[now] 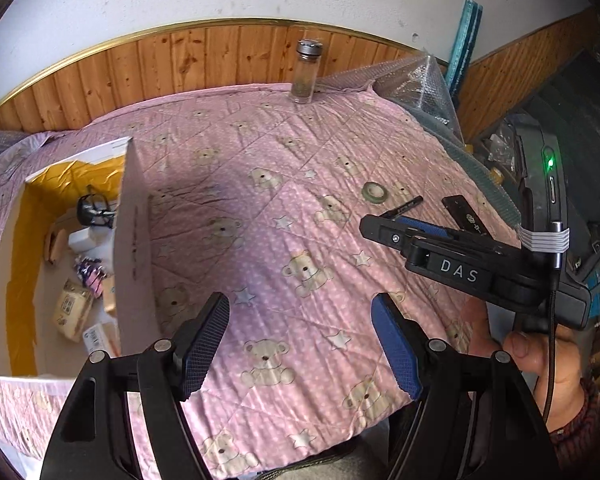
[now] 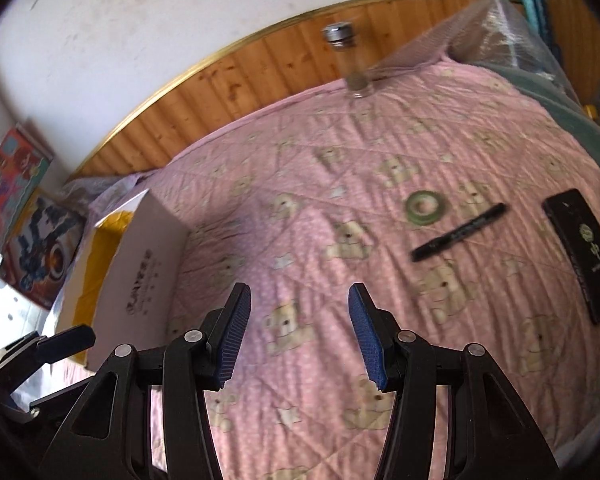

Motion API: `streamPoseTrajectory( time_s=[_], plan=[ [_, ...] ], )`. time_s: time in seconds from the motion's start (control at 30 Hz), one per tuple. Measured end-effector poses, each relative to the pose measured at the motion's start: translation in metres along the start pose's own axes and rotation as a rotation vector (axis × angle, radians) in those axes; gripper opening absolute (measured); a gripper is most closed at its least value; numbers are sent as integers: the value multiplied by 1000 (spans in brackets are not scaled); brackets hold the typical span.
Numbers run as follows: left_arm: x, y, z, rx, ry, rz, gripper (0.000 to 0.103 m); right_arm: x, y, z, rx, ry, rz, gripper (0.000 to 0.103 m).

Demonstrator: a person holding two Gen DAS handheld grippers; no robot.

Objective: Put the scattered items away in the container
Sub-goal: 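Move both tools back toward the green tape roll and black marker, then grasp the green tape roll with the left tool while the right tool grasps the black marker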

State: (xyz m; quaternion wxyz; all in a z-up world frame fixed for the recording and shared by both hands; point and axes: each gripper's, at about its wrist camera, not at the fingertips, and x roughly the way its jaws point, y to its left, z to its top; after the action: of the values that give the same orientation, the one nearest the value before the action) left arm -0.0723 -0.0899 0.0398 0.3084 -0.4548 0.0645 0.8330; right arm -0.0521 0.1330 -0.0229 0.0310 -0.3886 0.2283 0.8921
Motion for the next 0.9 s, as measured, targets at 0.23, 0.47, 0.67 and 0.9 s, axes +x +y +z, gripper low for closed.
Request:
streamPoseTrajectory(
  time_s=[0.23, 0.47, 0.67, 0.9],
  plan=[
    [71, -53, 46, 91, 50, -67, 75, 14, -88, 20, 203, -23, -106, 54],
    [161, -90, 90, 152, 130, -132, 75, 44, -137, 32, 297, -4, -152, 54],
    [237, -102, 113, 161, 183, -156, 74, 61, -164, 39, 350, -5, -200, 53],
    [305, -100, 127, 133, 238, -219, 74, 75, -175, 44, 355, 11, -204, 51]
  ],
)
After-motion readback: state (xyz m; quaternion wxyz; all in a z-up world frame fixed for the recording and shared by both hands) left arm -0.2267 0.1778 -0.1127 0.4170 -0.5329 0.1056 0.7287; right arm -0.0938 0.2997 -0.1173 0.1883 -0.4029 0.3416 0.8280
